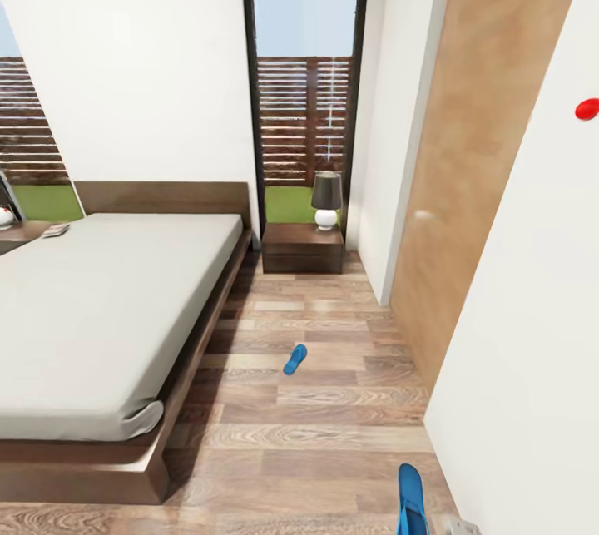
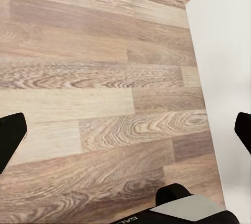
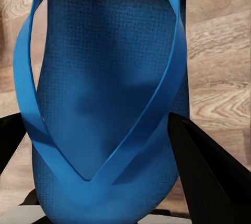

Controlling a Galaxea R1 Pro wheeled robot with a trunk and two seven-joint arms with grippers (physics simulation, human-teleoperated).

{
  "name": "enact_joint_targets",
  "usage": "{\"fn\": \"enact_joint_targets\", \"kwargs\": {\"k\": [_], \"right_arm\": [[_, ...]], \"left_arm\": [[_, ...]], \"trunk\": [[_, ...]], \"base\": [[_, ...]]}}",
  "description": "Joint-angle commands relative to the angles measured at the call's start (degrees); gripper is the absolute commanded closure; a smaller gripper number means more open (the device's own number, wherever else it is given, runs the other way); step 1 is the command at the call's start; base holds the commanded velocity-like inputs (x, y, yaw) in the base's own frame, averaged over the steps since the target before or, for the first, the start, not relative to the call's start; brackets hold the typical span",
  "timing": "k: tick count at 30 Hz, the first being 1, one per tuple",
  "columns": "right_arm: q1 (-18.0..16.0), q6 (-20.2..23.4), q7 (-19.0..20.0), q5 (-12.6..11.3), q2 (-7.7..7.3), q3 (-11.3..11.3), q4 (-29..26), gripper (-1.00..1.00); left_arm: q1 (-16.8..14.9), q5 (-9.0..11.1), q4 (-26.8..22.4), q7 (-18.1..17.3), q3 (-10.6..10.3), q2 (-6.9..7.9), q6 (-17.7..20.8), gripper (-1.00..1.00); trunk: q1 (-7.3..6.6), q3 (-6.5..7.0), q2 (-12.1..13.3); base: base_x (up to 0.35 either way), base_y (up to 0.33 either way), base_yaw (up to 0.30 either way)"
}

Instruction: In the bedroom, move the book from the bed onto either nightstand, and place the two sandals side by side next to the bed.

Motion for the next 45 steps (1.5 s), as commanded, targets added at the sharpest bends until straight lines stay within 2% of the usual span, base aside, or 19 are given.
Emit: {"fn": "enact_joint_targets", "kwargs": {"k": [1, 45], "right_arm": [[-0.03, 0.34, 0.20, -0.65, -0.03, -0.08, -0.01, 1.00], [-0.03, 0.34, 0.20, -0.65, 0.01, -0.08, -0.01, 1.00]], "left_arm": [[-0.04, 0.26, 0.05, -0.13, -0.06, 0.01, -0.15, -1.00], [-0.04, 0.27, 0.04, -0.18, -0.06, 0.01, -0.15, -1.00]], "trunk": [[0.03, -0.06, -0.03], [0.03, -0.06, -0.03]], "base": [[0.324, 0.000, 0.000], [0.323, 0.000, 0.000]]}}
